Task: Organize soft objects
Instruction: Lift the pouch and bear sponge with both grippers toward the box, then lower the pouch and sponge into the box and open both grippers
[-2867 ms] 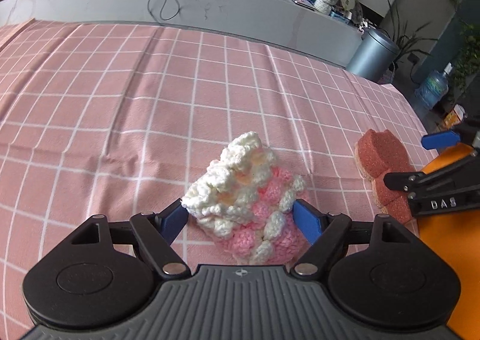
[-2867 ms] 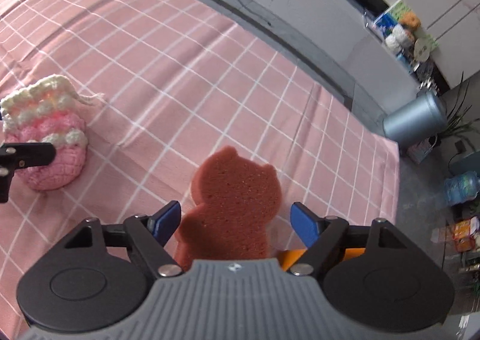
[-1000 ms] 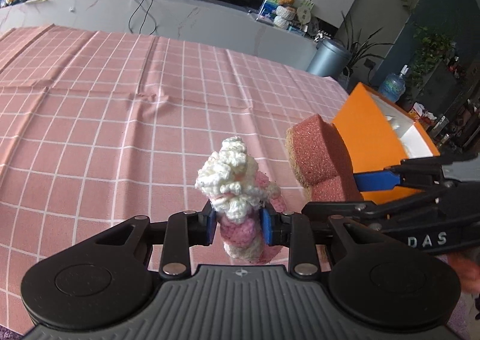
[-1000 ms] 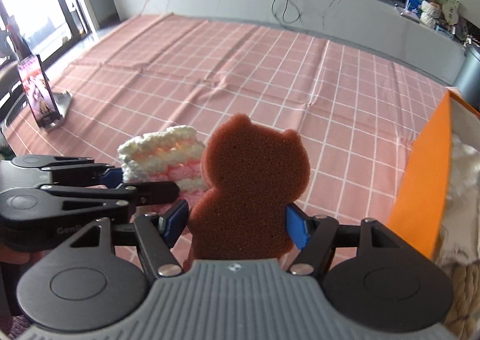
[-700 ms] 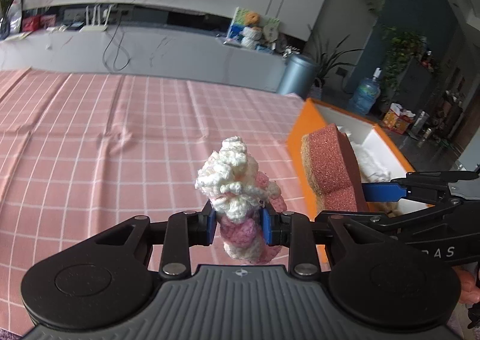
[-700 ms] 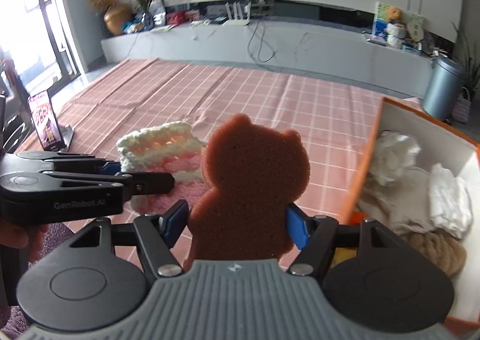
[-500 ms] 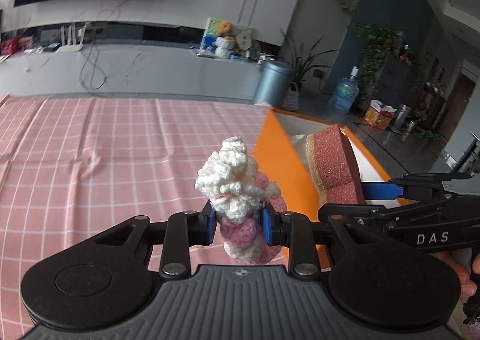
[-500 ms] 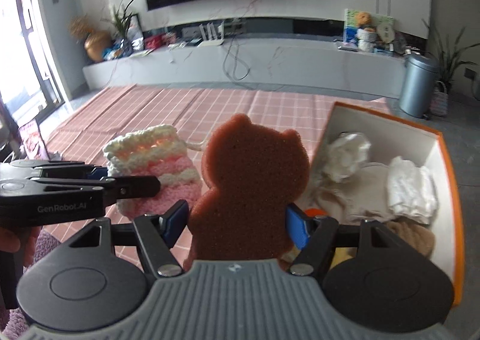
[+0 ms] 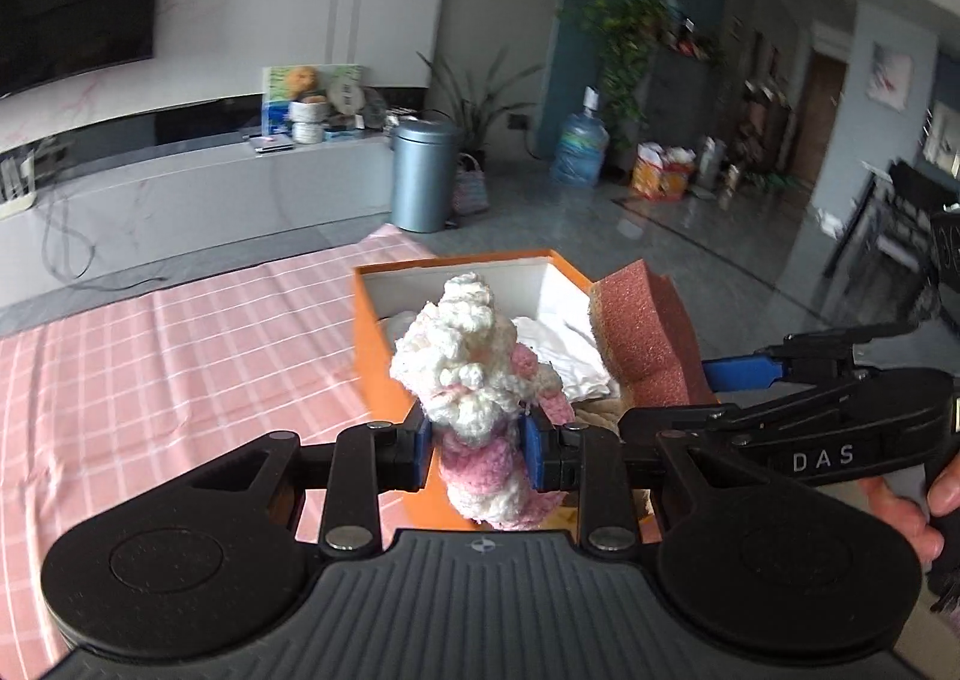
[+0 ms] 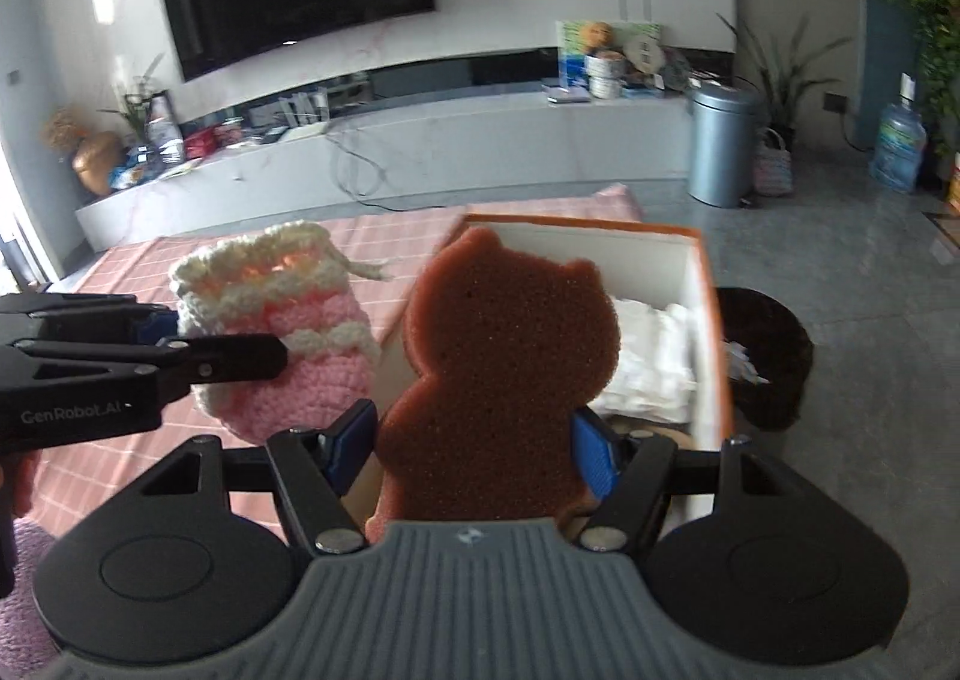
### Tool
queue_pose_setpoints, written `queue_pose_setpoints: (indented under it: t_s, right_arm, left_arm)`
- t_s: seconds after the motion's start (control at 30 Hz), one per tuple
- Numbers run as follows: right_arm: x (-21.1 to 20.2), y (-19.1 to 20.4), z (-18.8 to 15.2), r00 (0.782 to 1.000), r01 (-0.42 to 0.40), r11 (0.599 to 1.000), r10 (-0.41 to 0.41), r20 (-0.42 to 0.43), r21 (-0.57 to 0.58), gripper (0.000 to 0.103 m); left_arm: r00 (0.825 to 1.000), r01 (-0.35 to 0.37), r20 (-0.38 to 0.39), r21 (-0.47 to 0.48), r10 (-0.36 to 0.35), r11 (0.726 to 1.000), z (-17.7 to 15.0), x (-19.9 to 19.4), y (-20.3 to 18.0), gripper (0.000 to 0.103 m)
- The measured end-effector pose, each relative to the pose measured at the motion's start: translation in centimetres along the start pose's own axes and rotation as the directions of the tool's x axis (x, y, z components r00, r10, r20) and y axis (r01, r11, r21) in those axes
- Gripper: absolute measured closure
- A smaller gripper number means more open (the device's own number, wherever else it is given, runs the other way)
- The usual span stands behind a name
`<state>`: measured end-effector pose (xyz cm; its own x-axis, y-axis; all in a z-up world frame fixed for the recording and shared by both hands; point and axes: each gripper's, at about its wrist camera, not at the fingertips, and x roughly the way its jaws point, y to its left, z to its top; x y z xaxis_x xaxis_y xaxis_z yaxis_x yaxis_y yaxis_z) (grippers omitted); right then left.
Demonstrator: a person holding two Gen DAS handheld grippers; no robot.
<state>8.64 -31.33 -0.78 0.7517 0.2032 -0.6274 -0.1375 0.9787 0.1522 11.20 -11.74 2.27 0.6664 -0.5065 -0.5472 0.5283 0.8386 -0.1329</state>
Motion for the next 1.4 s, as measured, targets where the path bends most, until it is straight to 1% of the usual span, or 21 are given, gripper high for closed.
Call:
queue_pose_setpoints:
  t_s: [0.1,0.2,0.3,0.4,0.47,0.53,0.63,0.7,0.77,0.83,0.93,1.0,1.07,1.1,1.2,1.27,1.3,1.4]
  right_arm:
    - [0.7,-1.8,0.2,0.999,0.037,0.999,-0.037,-0.016,0.028,0.035]
    - [1.7,-3.2,0.1,0.998,0.052,0.997,-0.050,-0.035,0.051,0.035]
    - [3.0,-3.7,0.3,0.997,0.051,0.998,-0.049,-0.058,0.038,0.035]
    - [4.7,-3.8,0.2,0.994,0.049,0.999,-0.048,-0.103,0.005,0.035]
    - [5.7,-3.5,-0.1,0.988,0.062,0.998,-0.064,-0.144,-0.021,0.034]
    - [6.6,-3.7,-0.1,0.980,0.078,0.996,-0.082,-0.181,-0.033,0.034]
    - [7.4,-4.0,-0.1,0.972,0.091,0.994,-0.102,-0.213,-0.059,0.034]
    - [7.8,-4.3,-0.2,0.967,0.086,0.994,-0.101,-0.234,-0.071,0.034]
    - [8.0,-4.7,-0.2,0.963,0.068,0.996,-0.080,-0.259,-0.056,0.033]
    - [8.2,-5.1,-0.1,0.958,0.052,0.998,-0.061,-0.280,-0.040,0.033]
    - [8.4,-4.8,-0.1,0.955,0.046,0.998,-0.059,-0.291,-0.052,0.031]
    - [8.5,-4.6,0.0,0.955,0.042,0.998,-0.054,-0.293,-0.049,0.031]
    - [8.4,-4.6,0.1,0.956,0.041,0.998,-0.050,-0.291,-0.039,0.030]
    - [8.3,-4.7,0.1,0.956,0.038,0.999,-0.046,-0.290,-0.032,0.030]
    - [8.0,-4.9,0.3,0.958,0.025,1.000,-0.027,-0.285,-0.008,0.028]
    - [7.6,-5.1,0.4,0.961,0.018,1.000,-0.016,-0.276,0.007,0.022]
    - [7.4,-5.2,0.4,0.963,0.014,1.000,-0.010,-0.270,0.014,0.022]
    - [6.7,-5.4,0.7,0.966,0.003,0.999,0.007,-0.257,0.038,0.024]
  left_arm:
    - [1.000,0.018,-0.025,0.042,-0.017,0.999,0.7,2.0,-1.0,0.070]
    - [0.998,0.032,-0.061,0.074,-0.027,0.997,1.1,3.9,-1.6,0.070]
    - [0.994,0.041,-0.103,0.101,-0.030,0.994,1.2,5.7,-1.9,0.070]
    - [0.986,0.053,-0.165,0.133,-0.031,0.990,0.8,7.5,-2.3,0.070]
    - [0.978,0.070,-0.208,0.169,-0.033,0.983,0.3,8.5,-2.7,0.070]
    - [0.970,0.070,-0.243,0.215,-0.016,0.974,-0.2,9.4,-3.3,0.070]
    - [0.956,0.082,-0.294,0.276,0.003,0.958,-0.6,10.7,-3.9,0.070]
    - [0.945,0.095,-0.328,0.309,0.012,0.946,-0.7,11.5,-4.1,0.069]
    - [0.934,0.114,-0.356,0.341,0.016,0.933,-0.7,12.3,-4.2,0.068]
    - [0.919,0.140,-0.394,0.371,0.019,0.918,-0.8,13.2,-4.4,0.067]
    - [0.896,0.167,-0.444,0.403,0.032,0.900,-1.1,14.2,-4.6,0.063]
    - [0.888,0.169,-0.457,0.420,0.047,0.892,-1.2,14.6,-4.7,0.056]
    - [0.889,0.164,-0.454,0.429,0.056,0.888,-1.2,14.8,-4.7,0.054]
    - [0.892,0.161,-0.449,0.434,0.058,0.887,-1.1,14.8,-4.7,0.050]
    - [0.898,0.160,-0.436,0.435,0.051,0.886,-1.1,14.5,-4.7,0.042]
    - [0.904,0.148,-0.423,0.441,0.059,0.885,-0.9,14.1,-4.7,0.036]
    - [0.908,0.140,-0.415,0.445,0.065,0.884,-0.7,13.9,-4.6,0.034]
    - [0.919,0.131,-0.389,0.449,0.061,0.884,-0.2,13.0,-4.6,0.035]
